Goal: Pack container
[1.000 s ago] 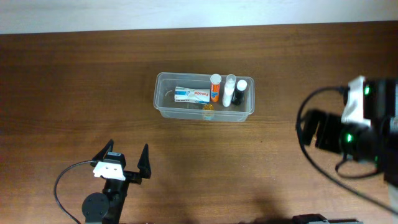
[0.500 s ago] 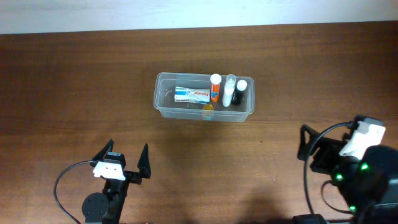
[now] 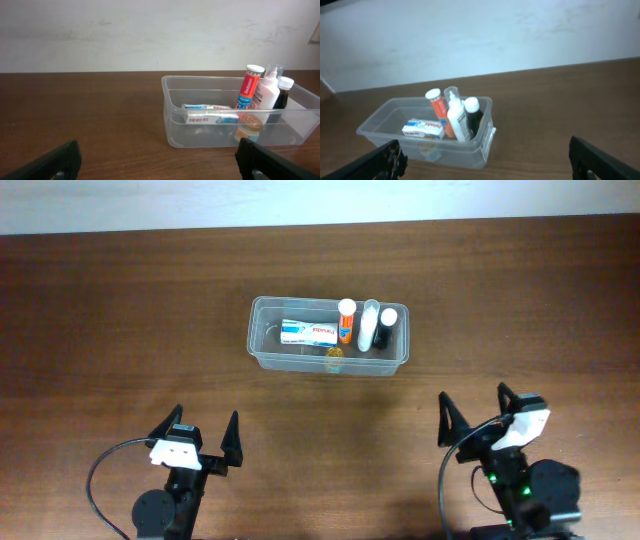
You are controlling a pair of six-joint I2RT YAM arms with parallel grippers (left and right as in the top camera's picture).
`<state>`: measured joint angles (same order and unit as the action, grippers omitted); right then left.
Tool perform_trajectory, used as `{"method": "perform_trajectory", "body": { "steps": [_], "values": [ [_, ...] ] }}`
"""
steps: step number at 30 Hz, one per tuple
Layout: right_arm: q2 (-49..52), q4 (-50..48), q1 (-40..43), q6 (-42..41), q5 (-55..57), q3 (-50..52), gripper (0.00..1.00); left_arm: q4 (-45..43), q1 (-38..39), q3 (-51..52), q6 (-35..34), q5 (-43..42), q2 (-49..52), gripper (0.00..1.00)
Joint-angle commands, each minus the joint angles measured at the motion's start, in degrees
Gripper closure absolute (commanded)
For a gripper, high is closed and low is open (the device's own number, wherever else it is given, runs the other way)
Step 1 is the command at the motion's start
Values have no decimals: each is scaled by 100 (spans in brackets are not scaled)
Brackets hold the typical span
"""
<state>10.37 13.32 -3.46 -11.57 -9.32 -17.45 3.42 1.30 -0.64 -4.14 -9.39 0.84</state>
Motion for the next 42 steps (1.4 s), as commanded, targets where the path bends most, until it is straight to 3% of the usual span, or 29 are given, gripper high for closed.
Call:
{"method": "perform_trajectory", "body": {
  "steps": [1, 11, 21, 35, 42],
  "values": [
    [-356, -446, -170, 125, -125, 437, 2, 31, -35, 15, -35, 39, -55, 1],
    [-800, -2129, -236, 127, -98, 1036, 2, 31, -35, 15, -35, 39, -55, 1],
    [-1019, -2736, -131, 125, -98, 1432, 2, 31, -35, 15, -35, 39, -55, 1],
    [-1019, -2339, -46, 131, 396, 1714, 2, 31, -35, 15, -35, 39, -55, 1],
    [-1019, -1412, -48, 131, 400, 1714, 2, 31, -35, 15, -35, 39, -55, 1]
  ]
}}
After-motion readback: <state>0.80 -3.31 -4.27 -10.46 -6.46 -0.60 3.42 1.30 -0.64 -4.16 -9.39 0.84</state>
